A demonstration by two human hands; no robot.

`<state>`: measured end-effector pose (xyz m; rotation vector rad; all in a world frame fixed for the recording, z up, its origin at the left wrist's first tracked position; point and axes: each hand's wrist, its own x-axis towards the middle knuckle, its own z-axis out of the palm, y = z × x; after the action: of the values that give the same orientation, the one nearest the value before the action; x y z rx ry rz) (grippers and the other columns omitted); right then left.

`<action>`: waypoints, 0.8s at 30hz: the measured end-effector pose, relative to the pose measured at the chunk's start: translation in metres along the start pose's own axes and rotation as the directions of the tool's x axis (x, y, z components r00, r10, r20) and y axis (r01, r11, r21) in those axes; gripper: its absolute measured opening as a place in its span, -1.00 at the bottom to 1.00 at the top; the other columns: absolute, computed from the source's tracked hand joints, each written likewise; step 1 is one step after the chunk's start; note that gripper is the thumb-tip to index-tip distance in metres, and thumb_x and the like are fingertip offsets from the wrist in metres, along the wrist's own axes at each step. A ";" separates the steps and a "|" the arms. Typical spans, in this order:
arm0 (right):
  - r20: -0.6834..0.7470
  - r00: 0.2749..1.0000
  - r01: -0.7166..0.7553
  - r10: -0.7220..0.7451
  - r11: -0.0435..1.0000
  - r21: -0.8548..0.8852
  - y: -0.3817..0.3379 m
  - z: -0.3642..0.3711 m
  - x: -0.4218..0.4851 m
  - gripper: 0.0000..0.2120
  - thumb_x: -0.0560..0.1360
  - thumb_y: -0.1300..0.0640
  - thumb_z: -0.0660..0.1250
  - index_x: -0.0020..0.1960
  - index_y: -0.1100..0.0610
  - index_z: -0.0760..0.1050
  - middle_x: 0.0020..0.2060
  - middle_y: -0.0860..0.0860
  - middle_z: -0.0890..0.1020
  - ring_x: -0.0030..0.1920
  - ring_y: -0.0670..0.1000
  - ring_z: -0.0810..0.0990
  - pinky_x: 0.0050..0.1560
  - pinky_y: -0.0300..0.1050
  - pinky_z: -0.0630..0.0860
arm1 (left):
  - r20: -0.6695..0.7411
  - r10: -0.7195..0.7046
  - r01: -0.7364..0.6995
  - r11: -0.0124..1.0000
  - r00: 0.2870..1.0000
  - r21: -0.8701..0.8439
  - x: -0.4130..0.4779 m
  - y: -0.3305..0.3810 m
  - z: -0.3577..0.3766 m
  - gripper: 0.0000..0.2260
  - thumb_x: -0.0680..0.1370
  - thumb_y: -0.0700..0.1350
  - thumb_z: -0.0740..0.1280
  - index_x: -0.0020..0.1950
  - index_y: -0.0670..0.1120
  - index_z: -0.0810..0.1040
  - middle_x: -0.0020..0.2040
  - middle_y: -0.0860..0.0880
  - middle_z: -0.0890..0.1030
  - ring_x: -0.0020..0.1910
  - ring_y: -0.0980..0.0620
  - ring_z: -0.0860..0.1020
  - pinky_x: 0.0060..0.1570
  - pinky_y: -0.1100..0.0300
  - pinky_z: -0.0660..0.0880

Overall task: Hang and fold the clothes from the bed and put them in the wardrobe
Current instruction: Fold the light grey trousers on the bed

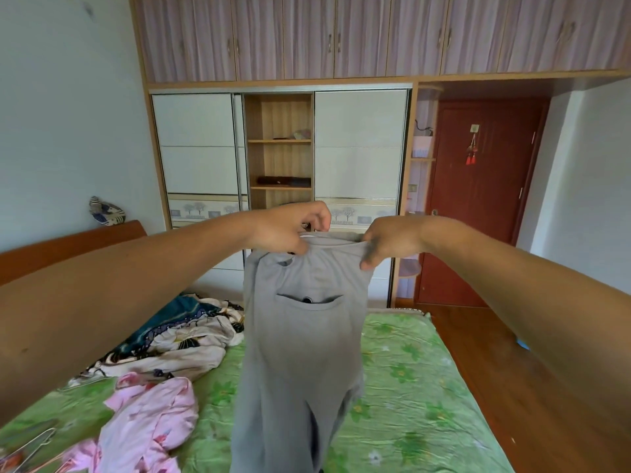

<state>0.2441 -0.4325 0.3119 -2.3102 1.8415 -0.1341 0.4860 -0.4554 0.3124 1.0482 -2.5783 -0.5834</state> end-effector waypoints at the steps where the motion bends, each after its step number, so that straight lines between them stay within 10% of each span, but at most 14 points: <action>1: -0.054 0.998 0.020 -0.017 0.998 0.059 0.004 0.002 -0.001 -0.69 0.45 -0.04 0.52 -0.29 0.08 0.47 -0.42 -0.14 0.46 -0.34 -0.11 0.47 -0.32 -0.21 0.37 | 0.003 -0.001 0.001 1.000 1.000 0.028 -0.002 -0.001 -0.001 -0.55 0.44 -0.38 0.34 0.15 0.10 0.47 0.21 -0.02 0.53 0.19 -0.23 0.55 0.17 -0.08 0.52; 5: -0.268 0.964 0.127 -0.003 0.886 0.445 0.013 0.019 0.004 -0.65 0.45 0.23 0.50 -0.40 0.12 0.39 -0.60 -0.16 0.38 -0.52 -0.18 0.46 -0.45 -0.33 0.45 | 0.066 -0.055 0.043 0.986 0.996 0.163 -0.014 -0.015 0.003 -0.55 0.44 -0.14 0.39 0.20 0.29 0.40 0.24 -0.12 0.53 0.22 -0.23 0.53 0.23 -0.23 0.49; 12: -0.461 0.886 0.240 -0.051 0.901 0.361 0.013 0.007 -0.003 -0.71 0.45 0.18 0.49 -0.32 0.11 0.41 -0.46 -0.05 0.41 -0.50 -0.16 0.40 -0.42 -0.20 0.38 | -0.128 0.072 -0.040 0.970 0.989 0.239 -0.019 -0.021 0.002 -0.59 0.49 -0.28 0.34 0.12 0.19 0.35 0.05 0.00 0.55 0.02 -0.08 0.57 -0.02 -0.08 0.56; 19: -0.473 0.881 0.416 -0.013 0.497 0.762 0.023 -0.015 -0.027 -0.45 0.44 0.24 0.54 0.33 -0.05 0.43 0.11 0.07 0.71 0.06 0.05 0.72 0.00 -0.01 0.66 | -0.545 0.051 -0.201 0.955 0.837 -0.220 -0.010 -0.005 -0.053 -0.53 0.48 -0.39 0.38 0.15 0.16 0.48 0.01 -0.04 0.68 -0.08 0.05 0.63 -0.10 0.19 0.58; 24: -0.511 0.856 0.407 0.080 0.504 0.762 0.017 0.002 -0.023 -0.74 0.47 0.28 0.50 0.16 0.21 0.66 0.03 0.07 0.74 0.05 0.10 0.72 0.16 0.08 0.63 | -0.449 -0.019 -0.111 0.959 0.893 -0.262 -0.011 -0.011 -0.056 -0.67 0.54 -0.36 0.39 0.17 0.02 0.58 0.07 0.01 0.69 0.06 0.03 0.64 0.08 0.15 0.58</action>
<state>0.2229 -0.4140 0.3074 -1.7298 1.1676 -1.4449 0.5230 -0.4694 0.3545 0.8958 -2.0409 -0.5937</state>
